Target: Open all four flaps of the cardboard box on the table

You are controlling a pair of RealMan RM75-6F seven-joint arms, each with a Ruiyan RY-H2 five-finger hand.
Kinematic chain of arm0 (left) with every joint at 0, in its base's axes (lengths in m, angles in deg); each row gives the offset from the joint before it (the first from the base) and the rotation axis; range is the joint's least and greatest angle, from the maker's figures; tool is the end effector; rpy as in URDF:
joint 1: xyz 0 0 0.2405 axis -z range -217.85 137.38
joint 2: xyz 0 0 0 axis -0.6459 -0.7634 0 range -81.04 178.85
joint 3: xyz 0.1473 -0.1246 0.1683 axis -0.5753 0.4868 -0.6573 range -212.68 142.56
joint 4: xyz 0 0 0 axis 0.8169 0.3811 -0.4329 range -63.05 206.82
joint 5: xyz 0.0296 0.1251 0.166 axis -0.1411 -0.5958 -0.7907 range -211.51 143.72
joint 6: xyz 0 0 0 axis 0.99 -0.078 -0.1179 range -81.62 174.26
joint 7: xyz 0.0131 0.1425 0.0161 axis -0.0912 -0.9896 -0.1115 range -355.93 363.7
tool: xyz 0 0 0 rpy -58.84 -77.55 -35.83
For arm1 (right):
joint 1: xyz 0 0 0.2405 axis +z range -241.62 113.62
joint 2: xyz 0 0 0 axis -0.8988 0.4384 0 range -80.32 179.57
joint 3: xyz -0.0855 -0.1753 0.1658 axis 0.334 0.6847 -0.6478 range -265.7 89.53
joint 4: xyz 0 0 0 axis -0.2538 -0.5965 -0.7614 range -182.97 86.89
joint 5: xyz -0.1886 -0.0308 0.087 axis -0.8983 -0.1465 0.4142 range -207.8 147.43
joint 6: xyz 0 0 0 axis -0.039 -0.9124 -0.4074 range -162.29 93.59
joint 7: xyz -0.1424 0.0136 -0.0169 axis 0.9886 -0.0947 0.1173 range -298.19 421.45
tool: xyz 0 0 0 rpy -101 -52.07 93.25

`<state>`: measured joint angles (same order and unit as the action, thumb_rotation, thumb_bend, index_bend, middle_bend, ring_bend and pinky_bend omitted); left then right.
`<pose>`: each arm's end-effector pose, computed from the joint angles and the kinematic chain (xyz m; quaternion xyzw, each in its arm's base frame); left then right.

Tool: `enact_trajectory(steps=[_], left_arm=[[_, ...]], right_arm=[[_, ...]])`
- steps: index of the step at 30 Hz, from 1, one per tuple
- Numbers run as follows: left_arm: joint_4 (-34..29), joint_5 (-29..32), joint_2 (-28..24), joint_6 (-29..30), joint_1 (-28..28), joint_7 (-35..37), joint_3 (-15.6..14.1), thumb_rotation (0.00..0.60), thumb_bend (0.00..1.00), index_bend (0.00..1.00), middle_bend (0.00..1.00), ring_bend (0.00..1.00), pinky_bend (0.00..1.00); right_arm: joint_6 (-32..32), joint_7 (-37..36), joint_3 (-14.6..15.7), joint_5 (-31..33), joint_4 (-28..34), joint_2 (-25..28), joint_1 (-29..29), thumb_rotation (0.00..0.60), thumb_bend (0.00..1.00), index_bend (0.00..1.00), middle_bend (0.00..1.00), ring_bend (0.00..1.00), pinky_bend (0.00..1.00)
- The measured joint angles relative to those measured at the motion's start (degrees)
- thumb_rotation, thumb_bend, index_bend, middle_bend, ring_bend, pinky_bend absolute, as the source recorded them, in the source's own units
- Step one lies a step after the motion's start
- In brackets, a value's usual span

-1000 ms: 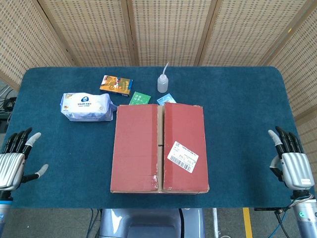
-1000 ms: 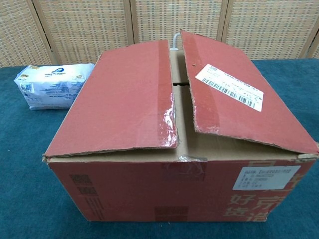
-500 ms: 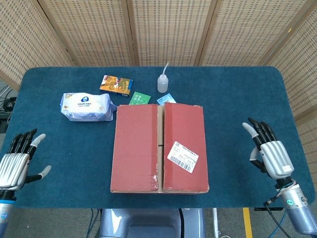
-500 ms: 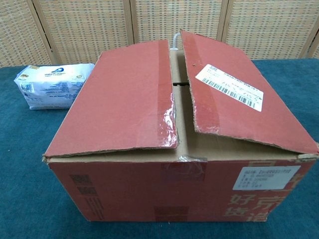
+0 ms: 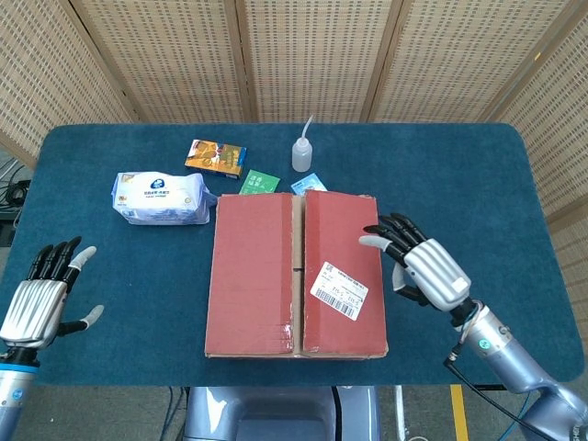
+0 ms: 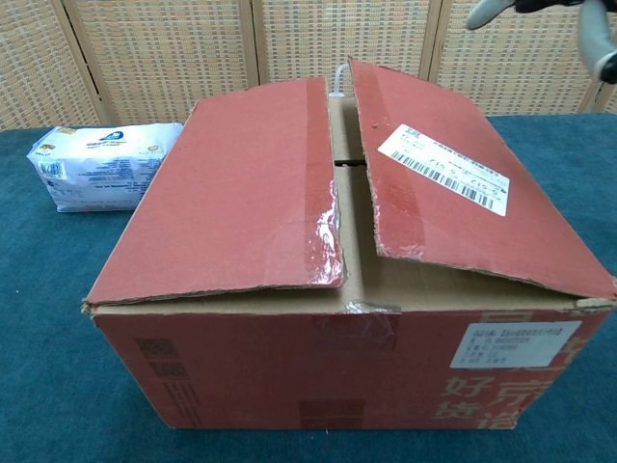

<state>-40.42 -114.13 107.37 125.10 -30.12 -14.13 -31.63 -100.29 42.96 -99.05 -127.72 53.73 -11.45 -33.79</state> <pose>-0.2444 0.1987 0.1508 -0.6377 -0.3889 -0.3517 0.5643 -0.1463 -0.2904 0.1283 0.7082 -0.3641 0.5352 0.2819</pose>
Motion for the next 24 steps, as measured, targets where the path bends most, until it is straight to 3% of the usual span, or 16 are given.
enact_trajectory(steps=[24], left_arm=[[1.74, 6.01, 0.39, -5.27, 3.16, -0.18, 0.65, 0.522, 0.27, 0.11, 0.0, 0.0, 0.0]], right_arm=[[13.19, 6.8, -1.61, 6.89, 3.81, -5.95, 12.93, 0.6, 1.0, 0.29, 0.25, 0.0, 0.0]])
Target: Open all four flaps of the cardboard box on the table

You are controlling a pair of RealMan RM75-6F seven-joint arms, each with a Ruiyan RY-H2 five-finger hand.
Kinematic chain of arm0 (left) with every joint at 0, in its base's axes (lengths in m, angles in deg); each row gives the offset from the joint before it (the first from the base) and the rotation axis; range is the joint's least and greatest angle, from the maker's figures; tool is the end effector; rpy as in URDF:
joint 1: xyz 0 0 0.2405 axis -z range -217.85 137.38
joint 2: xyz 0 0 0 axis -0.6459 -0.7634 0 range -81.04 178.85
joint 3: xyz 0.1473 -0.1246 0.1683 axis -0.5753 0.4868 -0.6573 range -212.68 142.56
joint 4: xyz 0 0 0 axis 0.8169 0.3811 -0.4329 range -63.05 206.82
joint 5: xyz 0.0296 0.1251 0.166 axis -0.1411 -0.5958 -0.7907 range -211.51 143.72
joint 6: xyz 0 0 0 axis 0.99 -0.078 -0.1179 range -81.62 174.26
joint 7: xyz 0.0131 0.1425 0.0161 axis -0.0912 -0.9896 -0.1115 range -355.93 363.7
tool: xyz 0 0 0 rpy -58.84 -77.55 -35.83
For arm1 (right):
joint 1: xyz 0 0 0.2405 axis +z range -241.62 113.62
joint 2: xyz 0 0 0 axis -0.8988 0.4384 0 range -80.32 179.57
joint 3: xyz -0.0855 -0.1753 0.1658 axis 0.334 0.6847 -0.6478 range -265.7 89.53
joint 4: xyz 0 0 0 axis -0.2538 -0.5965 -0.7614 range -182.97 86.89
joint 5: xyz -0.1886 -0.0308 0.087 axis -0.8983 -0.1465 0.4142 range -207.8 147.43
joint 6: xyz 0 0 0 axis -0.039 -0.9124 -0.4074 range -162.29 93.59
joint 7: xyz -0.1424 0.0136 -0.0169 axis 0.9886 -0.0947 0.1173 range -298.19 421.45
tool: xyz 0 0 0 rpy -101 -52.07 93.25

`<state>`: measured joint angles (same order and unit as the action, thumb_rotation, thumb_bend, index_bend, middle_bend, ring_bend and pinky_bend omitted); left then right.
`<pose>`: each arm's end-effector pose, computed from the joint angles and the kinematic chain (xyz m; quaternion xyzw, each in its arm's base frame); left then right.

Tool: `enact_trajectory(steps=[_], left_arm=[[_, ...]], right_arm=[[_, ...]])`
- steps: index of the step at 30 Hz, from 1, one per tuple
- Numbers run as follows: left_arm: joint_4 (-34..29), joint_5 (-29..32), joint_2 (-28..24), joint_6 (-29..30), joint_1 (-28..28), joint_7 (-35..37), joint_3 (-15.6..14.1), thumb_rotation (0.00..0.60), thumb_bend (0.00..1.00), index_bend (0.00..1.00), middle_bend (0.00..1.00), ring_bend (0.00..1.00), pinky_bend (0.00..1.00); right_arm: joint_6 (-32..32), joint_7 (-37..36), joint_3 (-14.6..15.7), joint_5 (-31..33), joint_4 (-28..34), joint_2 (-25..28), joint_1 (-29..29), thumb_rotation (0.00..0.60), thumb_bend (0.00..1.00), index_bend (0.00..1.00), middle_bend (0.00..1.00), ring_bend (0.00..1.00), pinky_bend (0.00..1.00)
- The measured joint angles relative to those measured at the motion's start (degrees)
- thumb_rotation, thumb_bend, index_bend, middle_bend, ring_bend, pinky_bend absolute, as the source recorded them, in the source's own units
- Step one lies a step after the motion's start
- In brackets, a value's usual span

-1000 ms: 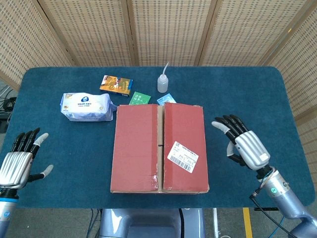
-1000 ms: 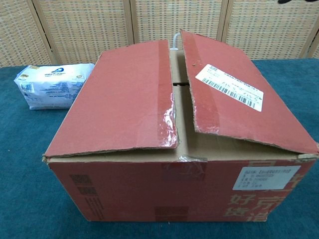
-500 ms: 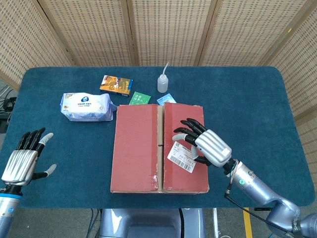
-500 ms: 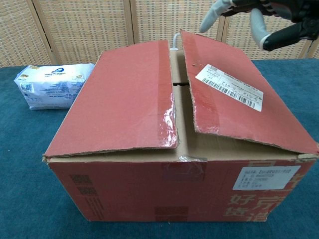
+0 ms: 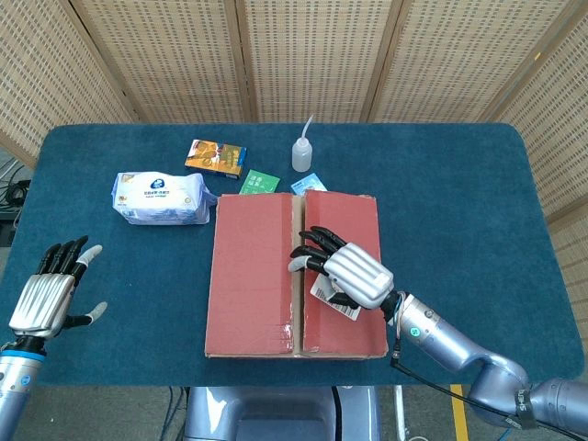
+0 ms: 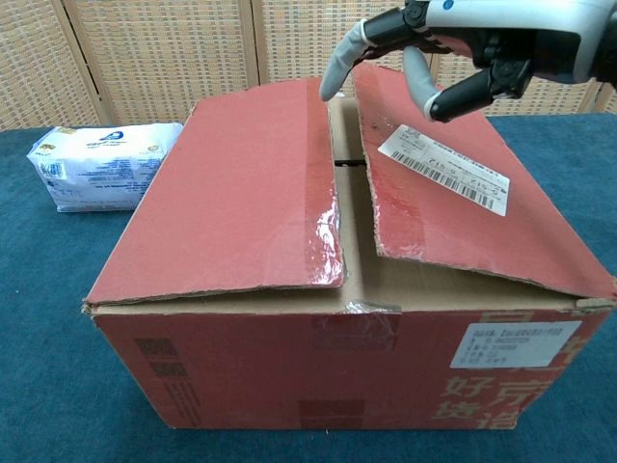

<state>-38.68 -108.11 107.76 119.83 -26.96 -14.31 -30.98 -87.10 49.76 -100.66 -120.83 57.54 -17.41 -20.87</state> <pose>-0.2545 0.2143 0.1419 -0.6452 -0.4134 -0.3189 0.5578 -0.0709 -0.3050 0.0748 0.7668 -0.3558 0.4963 0.1977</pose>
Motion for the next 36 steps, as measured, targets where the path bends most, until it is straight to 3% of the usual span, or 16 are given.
enact_trajectory(steps=[9, 22, 36], left_arm=[[1.1, 1.25, 0.01, -0.89, 0.42, 1.13, -0.1, 0.522, 0.27, 0.11, 0.0, 0.0, 0.0], [1.44, 2.04, -0.05, -1.39, 0.72, 1.97, -0.34, 0.524, 0.27, 0.11, 0.0, 0.0, 0.0], [0.83, 1.26, -0.65, -1.54, 1.12, 2.97, -0.45, 0.524, 0.27, 0.11, 0.0, 0.0, 0.0]], right_arm=[[1.86, 2.8, 0.2, 2.84, -0.63, -1.5, 1.89, 0.6, 1.0, 0.3, 0.27, 0.0, 0.0], [2.21, 5.48, 0.68, 5.42, -2.14, -2.46, 2.82, 0.6, 1.0, 0.33, 0.43, 0.0, 0.0], [0.06, 7.34, 1.09, 5.23, 0.01, 1.79, 1.66, 0.6, 1.0, 0.33, 0.46, 0.01, 0.0]])
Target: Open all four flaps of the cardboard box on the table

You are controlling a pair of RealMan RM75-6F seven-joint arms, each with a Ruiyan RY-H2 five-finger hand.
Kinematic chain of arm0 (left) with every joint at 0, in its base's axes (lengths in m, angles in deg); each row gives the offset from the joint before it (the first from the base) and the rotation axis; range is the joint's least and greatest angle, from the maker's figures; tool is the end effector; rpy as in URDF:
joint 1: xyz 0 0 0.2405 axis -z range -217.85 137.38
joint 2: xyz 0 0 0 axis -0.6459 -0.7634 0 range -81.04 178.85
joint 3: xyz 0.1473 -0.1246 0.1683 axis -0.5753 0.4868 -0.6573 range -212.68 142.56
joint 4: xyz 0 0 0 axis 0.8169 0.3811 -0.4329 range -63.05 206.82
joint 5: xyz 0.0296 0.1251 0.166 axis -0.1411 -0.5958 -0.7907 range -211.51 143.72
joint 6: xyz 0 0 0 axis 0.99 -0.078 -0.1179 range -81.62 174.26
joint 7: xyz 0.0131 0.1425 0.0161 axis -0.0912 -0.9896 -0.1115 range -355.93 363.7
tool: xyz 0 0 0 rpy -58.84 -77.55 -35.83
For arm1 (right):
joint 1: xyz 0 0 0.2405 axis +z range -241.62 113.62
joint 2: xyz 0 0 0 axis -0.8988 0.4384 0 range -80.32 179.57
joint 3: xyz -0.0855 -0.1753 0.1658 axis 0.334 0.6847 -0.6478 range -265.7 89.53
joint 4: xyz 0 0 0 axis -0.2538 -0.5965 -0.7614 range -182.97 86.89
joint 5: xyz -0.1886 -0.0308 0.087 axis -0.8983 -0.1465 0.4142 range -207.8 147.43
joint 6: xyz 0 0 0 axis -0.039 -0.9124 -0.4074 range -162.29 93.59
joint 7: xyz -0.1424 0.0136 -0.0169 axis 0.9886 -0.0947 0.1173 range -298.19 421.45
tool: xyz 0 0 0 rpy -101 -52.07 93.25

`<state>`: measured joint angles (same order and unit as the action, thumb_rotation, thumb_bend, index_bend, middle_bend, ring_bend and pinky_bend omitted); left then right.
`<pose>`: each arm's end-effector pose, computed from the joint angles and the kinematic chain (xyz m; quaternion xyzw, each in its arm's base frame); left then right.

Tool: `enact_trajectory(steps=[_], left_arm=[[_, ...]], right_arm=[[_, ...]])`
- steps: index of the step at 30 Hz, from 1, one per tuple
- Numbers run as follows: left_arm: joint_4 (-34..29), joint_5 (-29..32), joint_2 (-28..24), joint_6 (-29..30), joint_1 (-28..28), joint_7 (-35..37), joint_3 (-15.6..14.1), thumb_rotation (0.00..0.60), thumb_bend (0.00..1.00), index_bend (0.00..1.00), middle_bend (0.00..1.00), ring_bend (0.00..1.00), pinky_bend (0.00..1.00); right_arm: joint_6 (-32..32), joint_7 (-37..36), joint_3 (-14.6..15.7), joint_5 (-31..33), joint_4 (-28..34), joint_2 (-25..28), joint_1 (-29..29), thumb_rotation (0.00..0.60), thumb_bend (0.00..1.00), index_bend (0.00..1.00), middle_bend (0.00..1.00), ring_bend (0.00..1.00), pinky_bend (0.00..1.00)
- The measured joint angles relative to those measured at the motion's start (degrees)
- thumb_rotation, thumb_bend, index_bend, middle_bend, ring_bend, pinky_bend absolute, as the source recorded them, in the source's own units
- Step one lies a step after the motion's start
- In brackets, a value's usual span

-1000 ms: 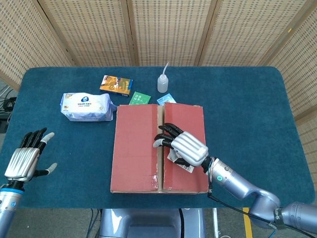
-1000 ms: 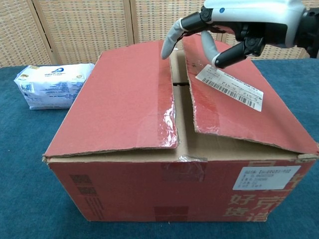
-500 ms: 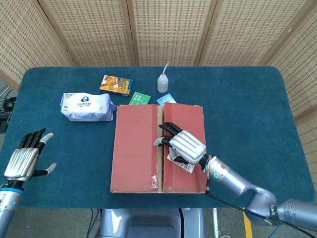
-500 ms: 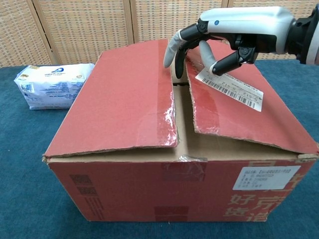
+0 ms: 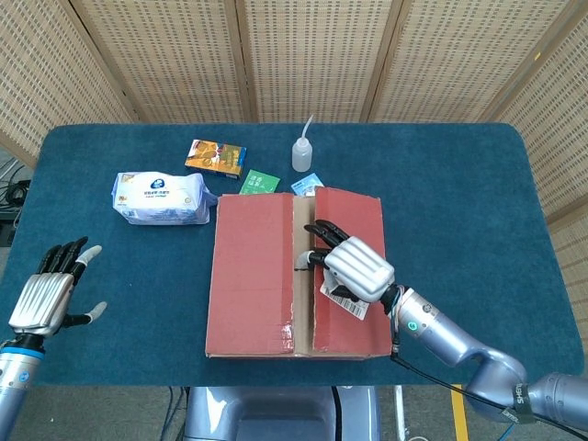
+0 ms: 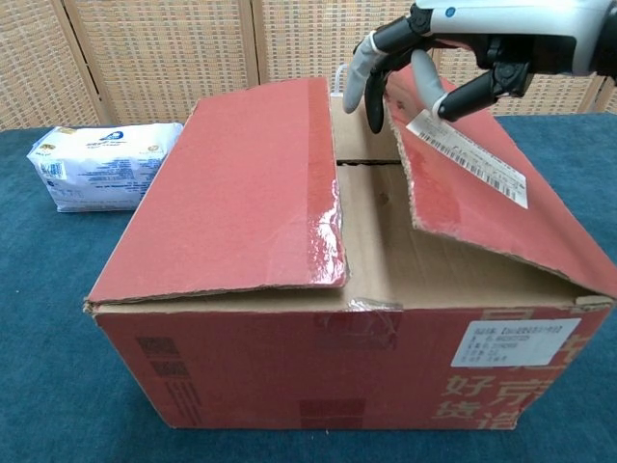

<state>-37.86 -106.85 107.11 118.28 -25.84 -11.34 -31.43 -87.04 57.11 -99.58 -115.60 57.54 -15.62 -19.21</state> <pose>-0.2593 0.2180 0.1423 -0.6418 -0.4309 -0.3178 0.5490 -0.0772 -0.3154 0.0816 0.7799 -0.3296 0.4701 0.2492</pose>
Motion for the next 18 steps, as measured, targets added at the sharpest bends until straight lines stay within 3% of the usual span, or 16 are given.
enact_trajectory(steps=[18], left_arm=[[-0.85, -1.74, -1.41, 0.18, 0.08, 1.8, -0.51, 0.523, 0.27, 0.11, 0.0, 0.0, 0.0]], right_arm=[[-6.78, 2.61, 0.0, -1.69, 7.16, 11.94, -4.98, 0.6, 1.0, 0.33, 0.46, 0.01, 0.0]])
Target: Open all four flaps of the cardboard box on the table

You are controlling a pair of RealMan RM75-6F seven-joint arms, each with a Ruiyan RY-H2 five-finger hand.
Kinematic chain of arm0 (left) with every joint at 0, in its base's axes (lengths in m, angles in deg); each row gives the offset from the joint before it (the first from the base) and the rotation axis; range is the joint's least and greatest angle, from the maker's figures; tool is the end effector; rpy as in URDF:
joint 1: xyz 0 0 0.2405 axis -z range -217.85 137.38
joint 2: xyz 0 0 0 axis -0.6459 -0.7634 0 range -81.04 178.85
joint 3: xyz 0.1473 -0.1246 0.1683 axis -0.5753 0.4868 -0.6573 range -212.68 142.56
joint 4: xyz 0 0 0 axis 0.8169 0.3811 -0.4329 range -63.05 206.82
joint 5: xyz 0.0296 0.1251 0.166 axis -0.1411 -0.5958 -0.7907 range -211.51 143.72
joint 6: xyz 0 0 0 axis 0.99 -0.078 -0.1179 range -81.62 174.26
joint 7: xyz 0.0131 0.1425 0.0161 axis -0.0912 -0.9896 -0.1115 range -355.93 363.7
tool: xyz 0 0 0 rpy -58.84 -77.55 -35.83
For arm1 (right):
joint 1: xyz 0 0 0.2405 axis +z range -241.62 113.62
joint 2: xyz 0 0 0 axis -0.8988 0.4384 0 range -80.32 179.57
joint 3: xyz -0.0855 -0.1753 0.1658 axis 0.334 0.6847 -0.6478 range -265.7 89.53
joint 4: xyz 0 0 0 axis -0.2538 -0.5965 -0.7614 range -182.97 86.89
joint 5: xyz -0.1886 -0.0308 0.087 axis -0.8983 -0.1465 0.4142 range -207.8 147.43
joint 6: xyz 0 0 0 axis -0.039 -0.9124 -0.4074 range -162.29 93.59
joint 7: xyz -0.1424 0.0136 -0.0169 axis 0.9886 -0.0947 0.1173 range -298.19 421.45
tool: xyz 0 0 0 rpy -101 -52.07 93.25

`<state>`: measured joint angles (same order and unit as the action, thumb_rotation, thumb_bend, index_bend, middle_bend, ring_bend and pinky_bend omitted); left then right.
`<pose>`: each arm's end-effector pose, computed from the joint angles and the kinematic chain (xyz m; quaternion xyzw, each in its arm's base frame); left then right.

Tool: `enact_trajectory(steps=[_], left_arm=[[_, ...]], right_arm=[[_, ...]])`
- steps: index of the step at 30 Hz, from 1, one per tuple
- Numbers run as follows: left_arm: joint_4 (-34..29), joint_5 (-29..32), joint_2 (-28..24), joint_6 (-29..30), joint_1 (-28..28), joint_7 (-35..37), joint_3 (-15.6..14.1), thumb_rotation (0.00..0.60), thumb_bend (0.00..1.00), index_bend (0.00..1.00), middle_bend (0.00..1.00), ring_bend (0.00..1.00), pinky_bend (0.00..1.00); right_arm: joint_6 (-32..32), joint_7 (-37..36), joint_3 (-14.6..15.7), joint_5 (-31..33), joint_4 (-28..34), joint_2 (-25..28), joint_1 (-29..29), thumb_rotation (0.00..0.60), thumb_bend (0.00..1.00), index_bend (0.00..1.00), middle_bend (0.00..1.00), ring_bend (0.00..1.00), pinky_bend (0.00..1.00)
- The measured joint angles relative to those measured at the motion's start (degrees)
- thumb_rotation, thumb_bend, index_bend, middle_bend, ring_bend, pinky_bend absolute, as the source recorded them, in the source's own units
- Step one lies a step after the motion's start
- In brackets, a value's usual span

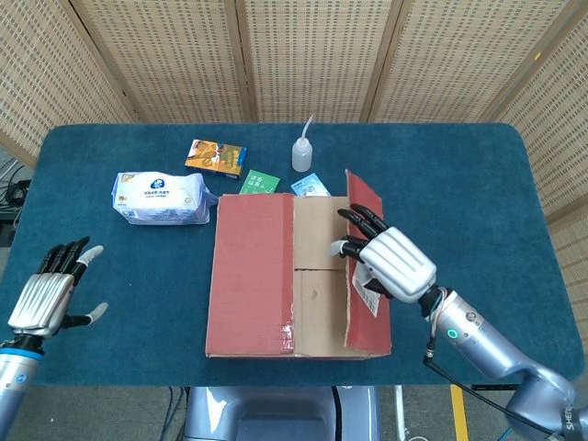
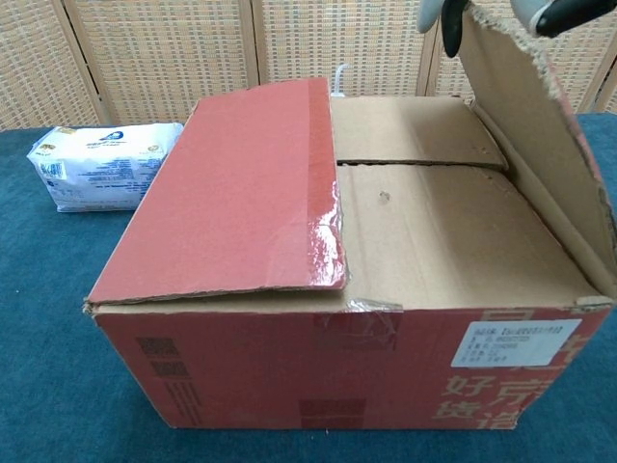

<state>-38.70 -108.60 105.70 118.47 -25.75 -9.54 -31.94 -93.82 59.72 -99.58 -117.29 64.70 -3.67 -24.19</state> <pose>-0.2549 0.2163 0.1470 -0.6456 -0.4292 -0.3275 0.5401 -0.0897 -0.3012 0.1443 0.7663 -0.2853 0.4816 0.3154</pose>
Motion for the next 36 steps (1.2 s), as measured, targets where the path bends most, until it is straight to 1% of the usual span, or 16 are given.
enact_trajectory(steps=[8, 18, 26, 36], left_arm=[[-0.26, -1.43, -0.78, -0.15, 0.2, 0.54, -0.28, 0.522, 0.27, 0.11, 0.0, 0.0, 0.0], [-0.53, -2.06, -1.09, -0.04, 0.24, 0.72, -0.55, 0.523, 0.27, 0.11, 0.0, 0.0, 0.0], [-0.36, -1.18, -0.23, 1.4, 0.08, -2.41, -0.22, 0.525, 0.27, 0.11, 0.0, 0.0, 0.0], [-0.69, -1.57, -0.61, 0.8, 0.65, -3.87, -0.37, 0.524, 0.27, 0.11, 0.0, 0.0, 0.0]], right_arm=[[-2.13, 0.15, -0.45, 0.32, 1.72, 5.1, -2.31, 0.6, 1.0, 0.33, 0.46, 0.01, 0.0], [-3.6, -0.82, -1.23, 0.94, 2.36, 9.66, -4.24, 0.6, 1.0, 0.33, 0.46, 0.01, 0.0], [-4.6, -1.24, -1.22, 1.1, 1.41, 11.14, -5.74, 0.6, 1.0, 0.33, 0.46, 0.01, 0.0], [-4.82, 0.2, -0.61, 2.48, -0.44, 11.72, -7.37, 0.6, 1.0, 0.33, 0.46, 0.01, 0.0]])
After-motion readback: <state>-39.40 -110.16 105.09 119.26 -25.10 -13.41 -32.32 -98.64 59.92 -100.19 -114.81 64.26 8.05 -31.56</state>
